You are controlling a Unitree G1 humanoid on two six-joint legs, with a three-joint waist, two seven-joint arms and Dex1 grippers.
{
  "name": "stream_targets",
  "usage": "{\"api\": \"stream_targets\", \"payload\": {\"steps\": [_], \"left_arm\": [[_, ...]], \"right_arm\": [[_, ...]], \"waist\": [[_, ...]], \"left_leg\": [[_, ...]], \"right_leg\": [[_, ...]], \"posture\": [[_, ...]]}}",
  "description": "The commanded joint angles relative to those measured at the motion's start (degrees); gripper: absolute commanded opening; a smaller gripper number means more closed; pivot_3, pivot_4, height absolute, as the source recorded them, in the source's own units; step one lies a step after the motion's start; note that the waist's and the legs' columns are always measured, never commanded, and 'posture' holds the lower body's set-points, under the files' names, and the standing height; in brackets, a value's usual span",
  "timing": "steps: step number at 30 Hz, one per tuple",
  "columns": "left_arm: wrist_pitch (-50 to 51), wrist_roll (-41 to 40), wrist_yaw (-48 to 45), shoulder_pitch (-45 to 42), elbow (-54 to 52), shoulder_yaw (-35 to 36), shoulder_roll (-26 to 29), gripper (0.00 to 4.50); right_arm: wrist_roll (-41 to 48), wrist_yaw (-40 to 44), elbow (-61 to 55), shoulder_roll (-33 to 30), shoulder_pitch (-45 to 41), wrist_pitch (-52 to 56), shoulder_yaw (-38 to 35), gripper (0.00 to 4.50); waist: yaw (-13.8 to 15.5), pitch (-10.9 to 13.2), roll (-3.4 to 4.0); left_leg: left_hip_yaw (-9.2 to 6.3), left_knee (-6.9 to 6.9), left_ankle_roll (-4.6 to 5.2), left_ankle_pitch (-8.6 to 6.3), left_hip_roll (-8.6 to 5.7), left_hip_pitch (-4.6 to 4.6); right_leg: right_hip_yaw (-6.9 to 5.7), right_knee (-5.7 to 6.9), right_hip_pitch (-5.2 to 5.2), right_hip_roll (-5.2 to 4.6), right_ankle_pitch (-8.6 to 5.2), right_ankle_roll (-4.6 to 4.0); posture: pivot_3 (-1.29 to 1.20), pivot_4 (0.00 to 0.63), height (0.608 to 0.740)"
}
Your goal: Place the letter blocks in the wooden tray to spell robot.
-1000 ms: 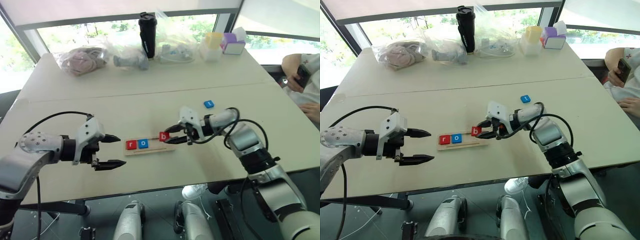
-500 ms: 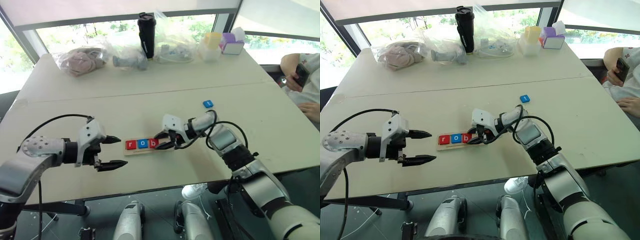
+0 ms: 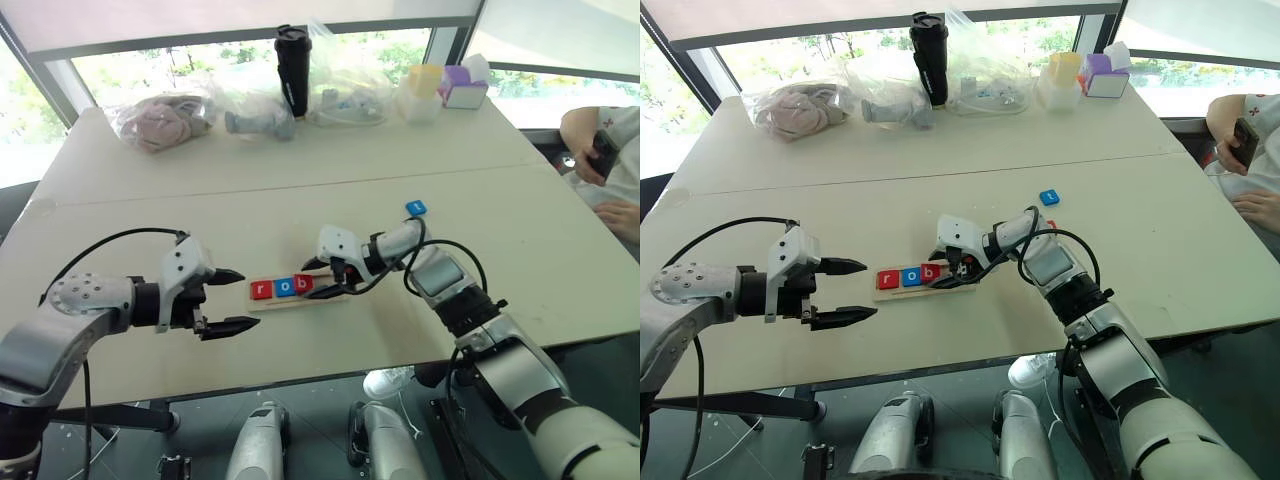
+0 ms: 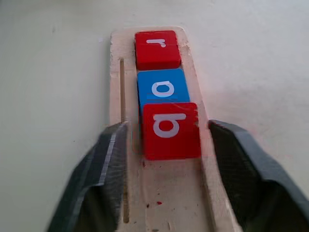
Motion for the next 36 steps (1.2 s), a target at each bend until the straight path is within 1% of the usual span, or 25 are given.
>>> {"api": "stream_targets", "payload": {"steps": [1, 4, 7, 9, 12, 15, 17, 20, 22, 25, 29, 32, 36], "left_arm": [[-0.1, -0.6, 0.4, -0.5, -1.3, 1.2, -0.1, 4.50], [-0.1, -0.6, 0.6, -0.4, -1.4, 1.2, -0.1, 4.50], [-0.3, -0.5, 0.7, -0.3, -1.2, 1.1, -0.2, 4.50], [-0.3, -0.5, 0.8, -0.3, -1.3, 1.1, -0.3, 4.50], [-0.3, -0.7, 0.9, -0.1, -1.6, 1.2, -0.3, 4.50], [-0.5, -0.9, 0.9, -0.1, -1.7, 1.6, -0.4, 4.50], [-0.1, -2.2, 1.2, -0.2, -2.2, 2.5, -0.9, 4.50], [1.8, -5.5, 1.7, -1.0, -3.3, 4.1, -1.7, 4.50], [2.5, -6.4, 1.8, -1.4, -3.6, 4.4, -1.7, 4.50], [2.5, -6.0, 1.5, -2.5, -2.9, 3.1, -1.6, 4.50], [1.8, -4.7, 0.9, -3.7, -1.4, 1.3, -1.7, 4.50], [1.5, -4.1, 0.9, -4.1, -1.0, 0.6, -1.9, 4.50], [1.4, -3.6, 1.0, -4.1, -0.9, 0.1, -2.1, 4.50]], "right_arm": [[0.2, 0.0, -0.6, 0.4, -1.5, -1.1, -1.1, 4.45], [0.6, -0.4, -1.2, 0.3, -1.6, -1.1, -1.8, 4.45], [1.7, -1.0, -2.2, -0.6, -2.5, -0.2, -4.0, 4.45], [2.6, -1.2, -3.8, -1.8, -2.6, 0.8, -5.9, 4.45], [5.3, -3.6, -6.8, -3.5, -2.4, 4.0, -11.0, 4.45], [7.4, -9.3, -10.7, -5.7, -0.5, 8.3, -17.5, 4.45], [8.0, -14.7, -13.5, -7.0, 1.6, 11.7, -21.8, 4.45], [9.4, -24.5, -19.4, -7.3, 6.7, 21.8, -29.1, 4.45], [9.9, -29.5, -23.1, -7.0, 10.0, 27.3, -32.0, 4.45], [8.0, -37.6, -25.4, -5.5, 13.7, 32.2, -33.5, 4.45], [8.3, -47.8, -26.6, -0.3, 14.2, 38.8, -36.1, 4.45], [7.9, -51.3, -27.5, 2.1, 14.7, 40.2, -34.9, 4.45], [6.4, -56.5, -24.6, 4.3, 14.9, 39.9, -34.1, 4.45]], "waist": [[0.0, 0.0, 0.00], [0.0, 0.0, 0.00], [0.0, 0.0, 0.00], [0.1, 0.0, 0.00], [0.1, 0.0, 0.00], [0.1, 0.0, 0.00], [0.2, 0.0, 0.00], [0.2, 0.0, -0.02], [0.2, 0.0, -0.02], [-0.1, 0.0, -0.01], [-0.5, 0.0, 0.03], [-0.6, 0.0, 0.03], [-0.3, 0.0, 0.03]], "left_leg": [[0.00, 0.00, 0.00, 0.00, 0.00, 0.00], [0.00, 0.00, 0.00, 0.00, 0.00, 0.00], [0.00, 0.00, 0.00, 0.00, 0.00, 0.00], [0.00, 0.00, 0.00, 0.00, 0.00, 0.00], [0.00, 0.00, 0.00, 0.00, 0.00, 0.00], [0.01, 0.00, 0.00, 0.00, 0.00, -0.01], [0.00, 0.00, -0.01, 0.00, 0.00, 0.00], [0.00, 0.00, -0.01, 0.00, 0.00, -0.01], [0.00, 0.00, -0.01, 0.00, -0.01, -0.01], [0.02, 0.00, 0.00, 0.00, -0.01, 0.00], [-0.02, 0.00, 0.00, 0.00, 0.01, 0.05], [-0.05, 0.00, 0.01, 0.00, 0.02, 0.05], [-0.05, -0.01, 0.01, 0.00, 0.01, 0.01]], "right_leg": [[0.00, 0.00, 0.00, 0.00, 0.00, 0.00], [0.00, 0.00, 0.00, 0.00, 0.00, 0.00], [0.00, 0.00, 0.00, 0.00, 0.00, 0.00], [0.00, 0.00, 0.00, 0.00, 0.00, 0.00], [0.00, 0.00, 0.00, -0.01, 0.00, 0.00], [0.00, 0.00, 0.00, -0.01, 0.00, 0.00], [0.00, 0.00, 0.00, -0.01, 0.00, 0.00], [0.00, -0.02, 0.01, -0.02, 0.00, 0.00], [0.00, -0.02, 0.02, -0.02, 0.00, 0.00], [0.01, -0.01, 0.01, -0.03, 0.00, -0.01], [0.01, 0.02, -0.01, 0.02, 0.04, -0.06], [0.02, 0.06, -0.02, 0.05, 0.04, -0.07], [0.04, -0.01, -0.01, 0.04, 0.03, -0.06]], "posture": [[0.00, 0.150, 0.740], [0.00, 0.150, 0.740], [0.00, 0.150, 0.740], [0.00, 0.150, 0.740], [0.00, 0.150, 0.740], [0.00, 0.150, 0.740], [0.00, 0.150, 0.740], [0.00, 0.150, 0.740], [0.00, 0.150, 0.740], [0.00, 0.150, 0.740], [0.00, 0.150, 0.740], [0.00, 0.150, 0.740], [0.00, 0.150, 0.740]]}}
